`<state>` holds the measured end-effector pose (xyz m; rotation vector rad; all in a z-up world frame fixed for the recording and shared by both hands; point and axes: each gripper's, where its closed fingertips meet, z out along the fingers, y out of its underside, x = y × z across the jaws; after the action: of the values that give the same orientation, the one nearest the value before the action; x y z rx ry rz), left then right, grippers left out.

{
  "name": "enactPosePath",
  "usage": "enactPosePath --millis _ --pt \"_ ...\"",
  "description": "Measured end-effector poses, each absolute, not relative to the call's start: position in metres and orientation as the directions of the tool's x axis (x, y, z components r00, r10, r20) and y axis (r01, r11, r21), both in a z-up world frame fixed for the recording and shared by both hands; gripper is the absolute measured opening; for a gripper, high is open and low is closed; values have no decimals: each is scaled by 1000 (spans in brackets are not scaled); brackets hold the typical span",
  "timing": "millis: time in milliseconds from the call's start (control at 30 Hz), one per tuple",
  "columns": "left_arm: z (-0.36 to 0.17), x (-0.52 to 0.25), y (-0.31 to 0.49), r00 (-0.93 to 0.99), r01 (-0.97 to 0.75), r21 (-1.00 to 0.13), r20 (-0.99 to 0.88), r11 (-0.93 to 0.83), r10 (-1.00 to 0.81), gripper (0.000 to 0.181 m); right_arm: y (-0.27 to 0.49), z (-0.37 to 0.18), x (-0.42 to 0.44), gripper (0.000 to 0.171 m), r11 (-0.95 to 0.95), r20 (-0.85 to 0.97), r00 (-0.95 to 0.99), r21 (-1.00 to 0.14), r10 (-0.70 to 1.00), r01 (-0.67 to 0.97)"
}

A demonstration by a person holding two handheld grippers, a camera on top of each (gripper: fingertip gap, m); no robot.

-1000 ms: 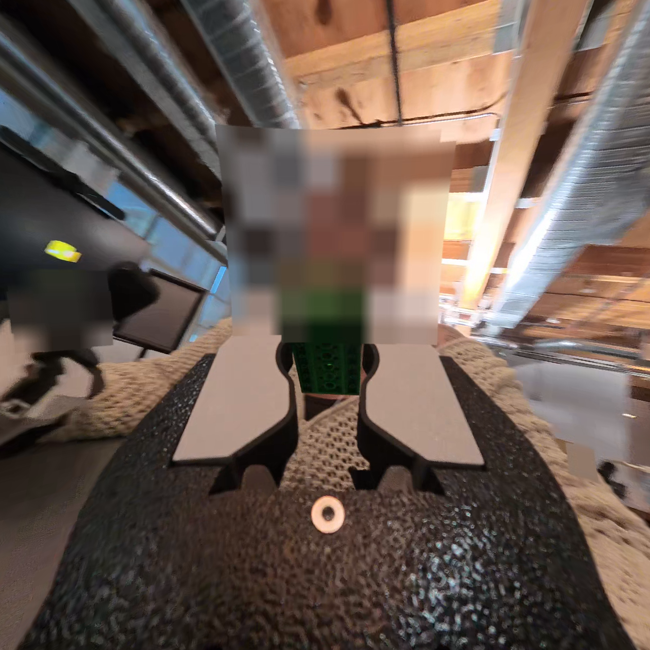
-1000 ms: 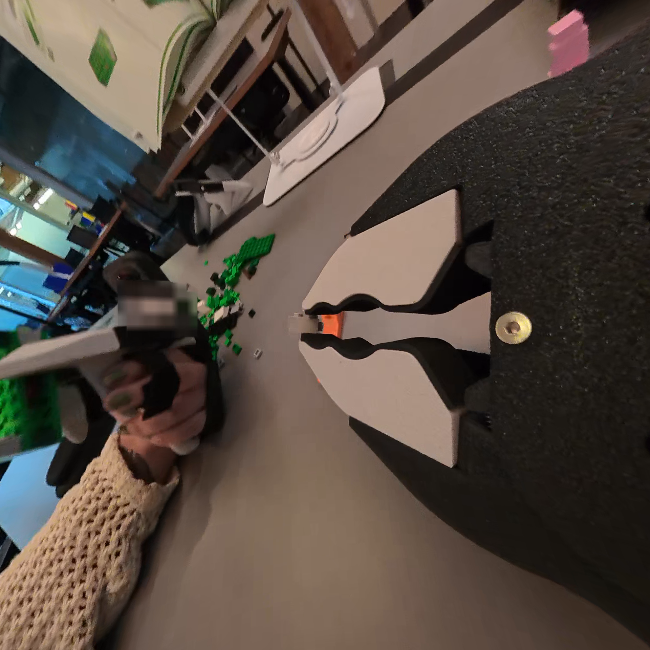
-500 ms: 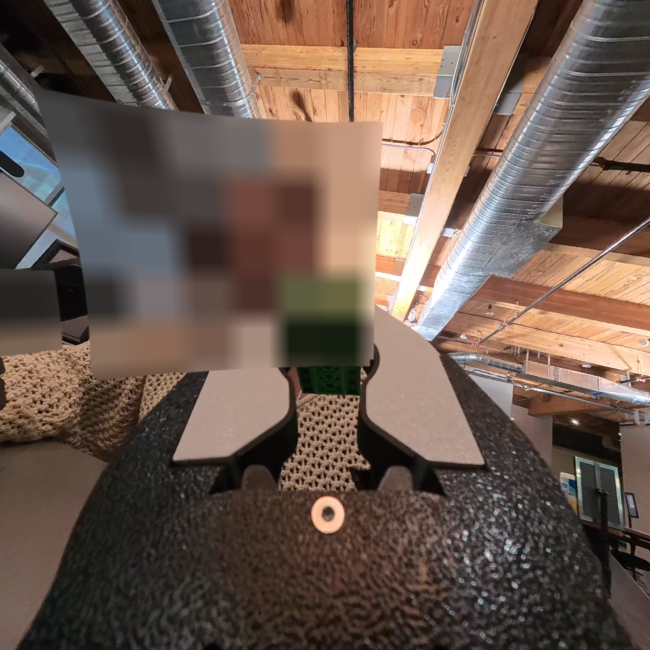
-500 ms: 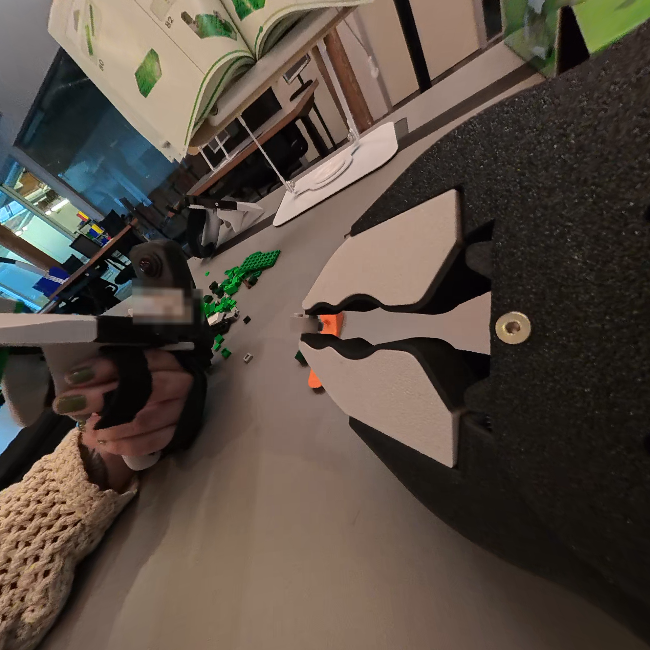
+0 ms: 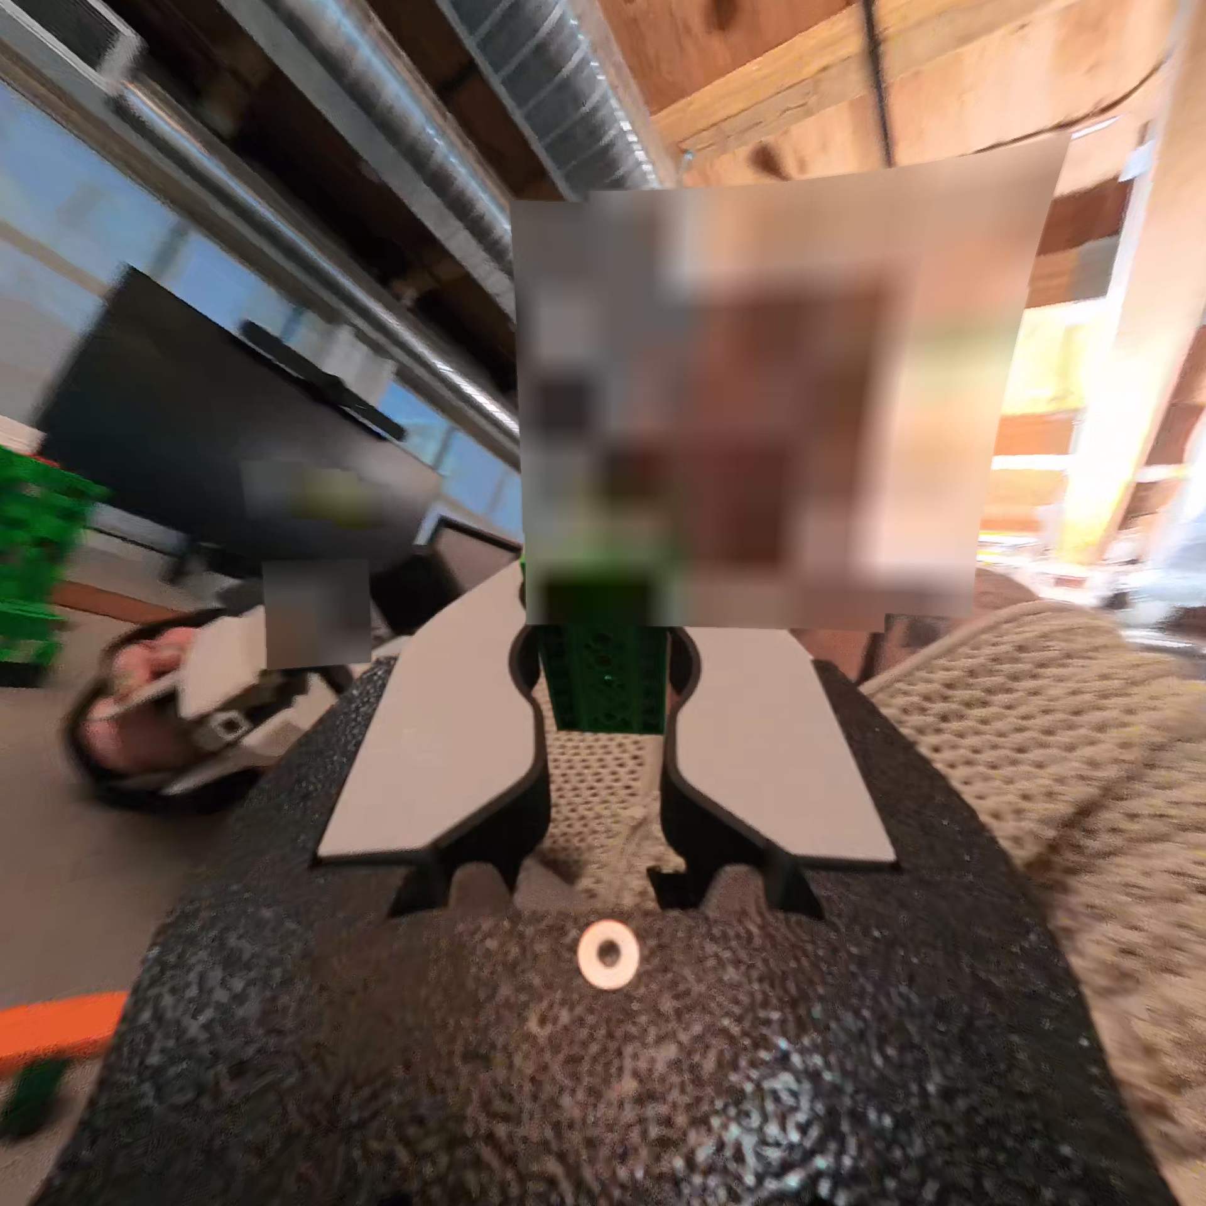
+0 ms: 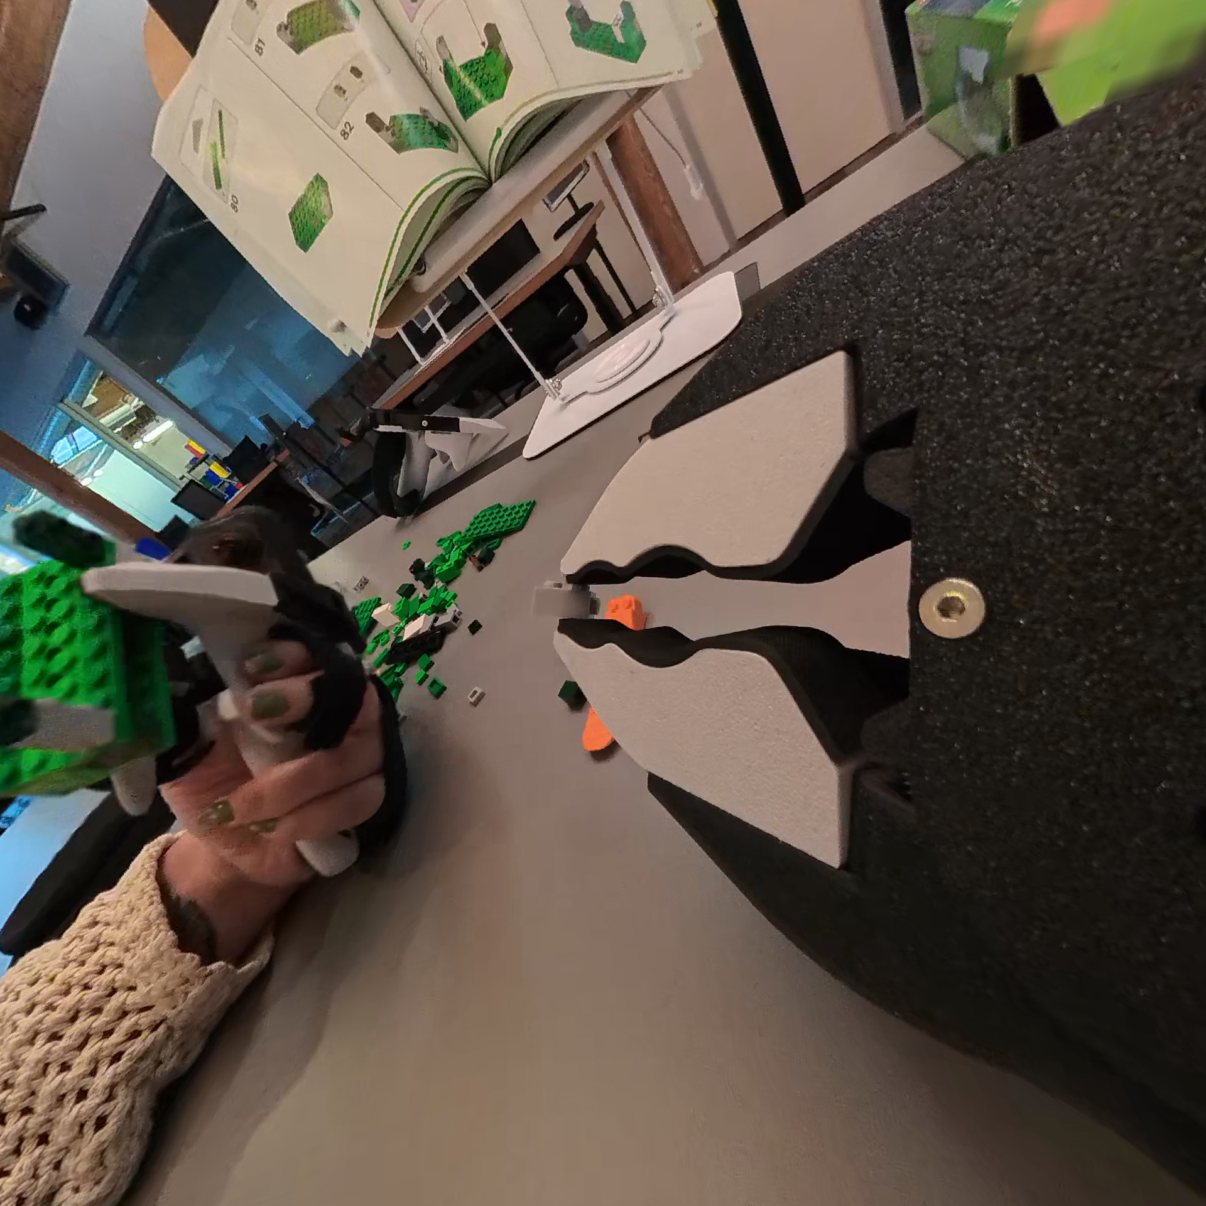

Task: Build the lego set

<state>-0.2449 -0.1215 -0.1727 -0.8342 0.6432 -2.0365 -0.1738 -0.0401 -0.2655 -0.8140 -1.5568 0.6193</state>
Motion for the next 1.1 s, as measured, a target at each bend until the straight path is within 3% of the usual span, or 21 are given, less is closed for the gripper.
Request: enactPosePath --millis 33,267,700,1100 --pt "-174 -245 -117 -381 516 -702 325 -491 -866 36 -40 -266 -174 9 617 619 -38 -772 784 154" --pt "-185 -237 -96 -78 516 -804 299 -295 -951 36 -29 -265 -174 10 598 605 -8 -784 796 167" --pt "-192 -240 -73 35 548 -776 394 -312 -919 36 -27 -265 -173 10 607 618 10 -774 786 179" --pt "-194 -239 -70 28 544 -771 410 -331 -911 36 -26 -267 -174 10 591 603 5 -783 798 192"
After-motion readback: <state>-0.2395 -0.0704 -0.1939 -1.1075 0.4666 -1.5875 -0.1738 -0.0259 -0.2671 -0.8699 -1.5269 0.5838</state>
